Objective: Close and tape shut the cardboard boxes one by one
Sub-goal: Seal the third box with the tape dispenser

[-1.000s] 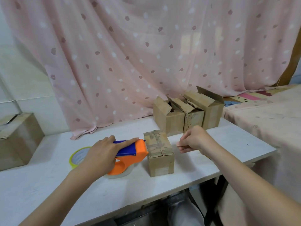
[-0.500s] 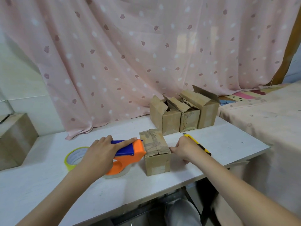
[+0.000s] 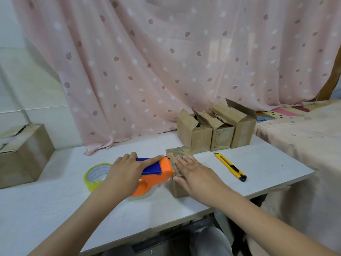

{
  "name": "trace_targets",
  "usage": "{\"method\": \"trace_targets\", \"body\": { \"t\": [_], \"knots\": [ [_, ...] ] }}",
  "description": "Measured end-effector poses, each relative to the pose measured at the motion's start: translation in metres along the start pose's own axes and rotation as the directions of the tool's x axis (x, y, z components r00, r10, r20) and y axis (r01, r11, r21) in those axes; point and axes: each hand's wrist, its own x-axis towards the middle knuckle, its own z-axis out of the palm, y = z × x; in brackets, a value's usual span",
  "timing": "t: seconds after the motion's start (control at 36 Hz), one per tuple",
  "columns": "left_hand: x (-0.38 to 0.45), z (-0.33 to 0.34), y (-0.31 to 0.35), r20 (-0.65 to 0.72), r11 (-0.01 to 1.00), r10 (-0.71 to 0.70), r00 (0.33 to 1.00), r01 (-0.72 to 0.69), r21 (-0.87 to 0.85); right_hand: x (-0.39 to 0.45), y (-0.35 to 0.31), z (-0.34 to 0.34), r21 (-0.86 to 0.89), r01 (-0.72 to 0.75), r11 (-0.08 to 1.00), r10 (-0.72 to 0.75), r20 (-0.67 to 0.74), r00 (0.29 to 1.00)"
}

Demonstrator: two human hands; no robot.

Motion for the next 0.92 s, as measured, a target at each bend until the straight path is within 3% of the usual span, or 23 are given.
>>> {"method": "trace_targets", "body": {
  "t": [0.28,0.36,0.44,0.56,0.64,0.78,0.83,0.92],
  "knots": [
    [-0.009,-0.001,-0.014,0.018,0.999,-0.014,1.0,0.015,-0.041,0.007,0.008,0.019,-0.203,-0.013,0.979,-0.003,-0.077,0.997],
    [-0.018,-0.008,-0.019,-0.016,0.998,-0.01,1.0,0.009,-0.068,0.008,0.008,0.014,-0.185,-0.008,0.983,-0.004,-0.068,0.998],
    [-0.027,-0.013,-0.027,0.056,0.998,-0.043,0.997,0.046,-0.053,0.007,0.005,0.013,-0.187,-0.022,0.982,0.001,-0.108,0.994],
    [-0.032,-0.01,-0.03,-0.002,1.0,0.021,1.0,-0.021,0.009,0.002,0.0,0.005,-0.002,-0.032,0.999,0.032,-0.032,0.999],
    [-0.027,-0.004,-0.03,-0.056,0.994,0.09,0.994,-0.086,0.073,0.007,-0.004,-0.011,0.177,-0.137,0.975,0.145,-0.033,0.989],
    [-0.021,-0.003,-0.023,0.044,0.991,0.073,0.996,-0.078,0.105,0.037,-0.013,-0.027,0.329,-0.345,0.879,0.396,-0.104,0.912],
    [-0.021,-0.006,-0.019,0.111,0.992,0.051,0.993,-0.064,0.111,0.051,-0.015,-0.025,0.387,-0.416,0.823,0.464,-0.036,0.885],
    [-0.023,-0.01,-0.016,0.084,0.994,0.015,0.996,-0.025,0.111,0.071,-0.019,-0.018,0.364,-0.575,0.732,0.563,0.151,0.813]
  ]
}}
